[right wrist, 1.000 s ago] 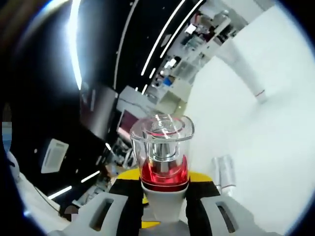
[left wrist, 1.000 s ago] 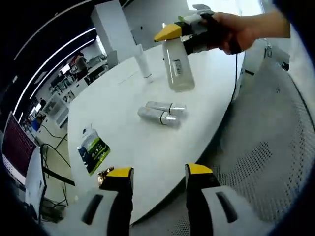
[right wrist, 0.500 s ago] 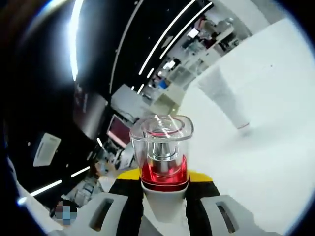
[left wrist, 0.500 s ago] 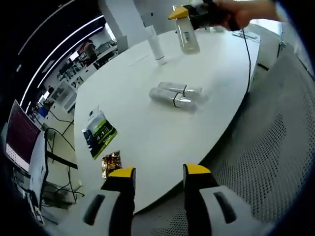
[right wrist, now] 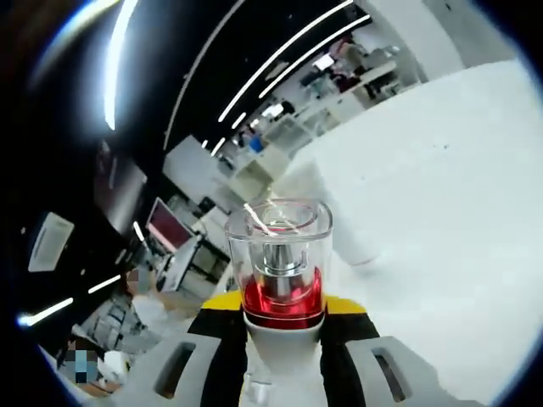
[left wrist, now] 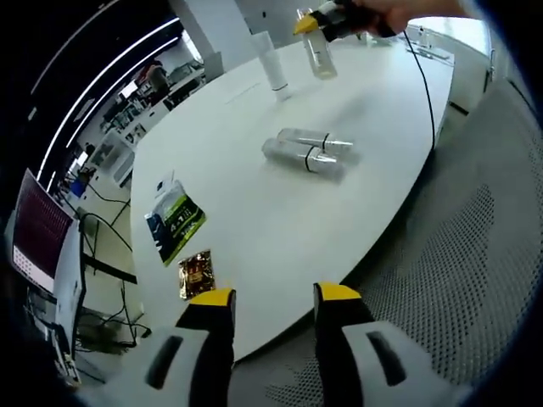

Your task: Arrange the skincare products in the storage area until every visible bottle or jar stands upright without overlapping.

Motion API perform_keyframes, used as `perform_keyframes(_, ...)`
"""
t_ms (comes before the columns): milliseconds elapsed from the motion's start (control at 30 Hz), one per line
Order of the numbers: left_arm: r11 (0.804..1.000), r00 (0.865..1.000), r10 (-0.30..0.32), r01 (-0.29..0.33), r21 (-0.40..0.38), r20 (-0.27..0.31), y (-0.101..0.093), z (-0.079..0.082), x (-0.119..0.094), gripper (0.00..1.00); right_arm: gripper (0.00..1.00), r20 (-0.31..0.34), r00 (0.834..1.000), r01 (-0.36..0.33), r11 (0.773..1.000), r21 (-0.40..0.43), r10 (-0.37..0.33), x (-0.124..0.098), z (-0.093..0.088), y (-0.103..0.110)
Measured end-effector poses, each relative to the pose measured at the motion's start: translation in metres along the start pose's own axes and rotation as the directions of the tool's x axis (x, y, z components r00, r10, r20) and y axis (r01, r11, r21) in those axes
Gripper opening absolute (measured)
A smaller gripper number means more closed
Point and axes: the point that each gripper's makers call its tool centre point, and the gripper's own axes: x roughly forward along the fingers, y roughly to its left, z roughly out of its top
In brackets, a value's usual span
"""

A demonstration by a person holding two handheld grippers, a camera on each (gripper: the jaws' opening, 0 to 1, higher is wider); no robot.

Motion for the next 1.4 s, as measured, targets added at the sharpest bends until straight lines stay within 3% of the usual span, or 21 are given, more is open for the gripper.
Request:
perform_keyframes(433, 1.0, 1.0, 0.019, -0.019, -0.002, 0.007, 0.005, 0.0, -0.001, 0.29, 0.3, -0.03, 0.994, 0.103, 0.987, -0.123, -0.107, 0.014, 0.014, -0.037)
perform_keyframes(733, 0.999, 0.999, 0.033, -0.033, -0.01, 0.023, 0.009, 0.002, -0.003, 0.28, 0.3, -0.008, 0.985, 0.168, 0.973, -0.158, -0.172, 0.016, 0.026, -0.053)
perform_keyframes(1000, 1.0, 1.0, 0.014, -0.014, 0.01, 0.004, 0.004, -0.002, -0.001, 0.27, 0.29, 0.018, 0.956, 0.287, 0.917, -0.278, -0.294, 0.022, 0.042, -0.076)
perform_keyframes(1200, 1.0, 1.0, 0.015, -0.015, 0.006, 0.013, 0.005, 0.0, -0.001, 0.25, 0.29, 0.06, 0.948, 0.315, 0.906, -0.284, -0.311, 0.028, 0.045, -0.08)
perform_keyframes(1400, 1.0, 1.0, 0.003, -0.003, 0.004, 0.009, 0.003, 0.0, 0.0, 0.26, 0.29, 0.094, 0.929, 0.366, 0.859, -0.358, -0.357, 0.037, 0.05, -0.088)
